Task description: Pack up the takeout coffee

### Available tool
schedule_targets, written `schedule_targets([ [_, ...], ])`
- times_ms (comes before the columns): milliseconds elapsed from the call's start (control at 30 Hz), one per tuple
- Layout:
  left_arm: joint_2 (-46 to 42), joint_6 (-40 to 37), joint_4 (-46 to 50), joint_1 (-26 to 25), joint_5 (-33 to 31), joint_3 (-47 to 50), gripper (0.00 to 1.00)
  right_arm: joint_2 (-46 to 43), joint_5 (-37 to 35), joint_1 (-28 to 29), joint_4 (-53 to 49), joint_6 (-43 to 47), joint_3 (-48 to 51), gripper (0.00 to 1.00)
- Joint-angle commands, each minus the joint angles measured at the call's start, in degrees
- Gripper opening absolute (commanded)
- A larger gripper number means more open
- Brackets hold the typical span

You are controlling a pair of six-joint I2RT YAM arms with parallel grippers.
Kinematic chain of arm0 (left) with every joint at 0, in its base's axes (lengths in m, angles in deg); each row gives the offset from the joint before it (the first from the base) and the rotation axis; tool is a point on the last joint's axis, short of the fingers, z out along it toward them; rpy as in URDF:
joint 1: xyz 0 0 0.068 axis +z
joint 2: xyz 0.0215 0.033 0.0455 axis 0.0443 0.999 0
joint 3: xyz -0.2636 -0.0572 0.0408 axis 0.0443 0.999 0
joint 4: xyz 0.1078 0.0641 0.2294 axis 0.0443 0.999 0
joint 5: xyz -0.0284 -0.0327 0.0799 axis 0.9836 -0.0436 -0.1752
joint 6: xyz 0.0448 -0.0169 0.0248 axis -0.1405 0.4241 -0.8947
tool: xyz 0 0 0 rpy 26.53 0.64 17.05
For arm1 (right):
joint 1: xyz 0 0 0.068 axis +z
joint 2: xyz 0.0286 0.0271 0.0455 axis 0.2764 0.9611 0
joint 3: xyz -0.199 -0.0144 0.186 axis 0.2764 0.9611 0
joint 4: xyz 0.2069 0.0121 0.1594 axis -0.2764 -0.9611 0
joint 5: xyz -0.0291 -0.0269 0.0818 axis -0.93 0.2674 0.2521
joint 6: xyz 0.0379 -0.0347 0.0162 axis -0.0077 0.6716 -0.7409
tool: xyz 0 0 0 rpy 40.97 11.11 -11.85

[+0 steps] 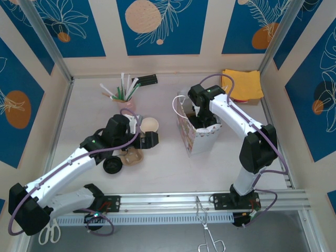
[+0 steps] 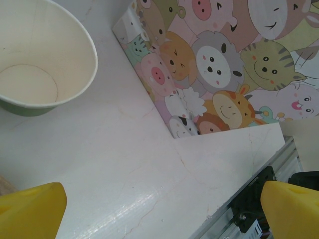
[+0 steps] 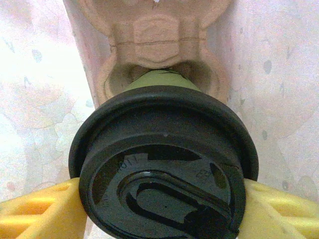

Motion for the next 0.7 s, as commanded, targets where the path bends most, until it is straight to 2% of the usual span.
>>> schedule_targets([
  [0, -1.4, 0.5, 0.5, -0.8, 1.3, 0.3, 1.0, -1.0, 0.8, -0.4, 0.3, 0.4, 1.6, 0.69],
  [667, -1.6, 0.5, 1.3, -1.2, 1.0, 0.0, 1.0, -0.1, 1.4, -1.1, 2.7, 0.6, 4.0, 0.69],
])
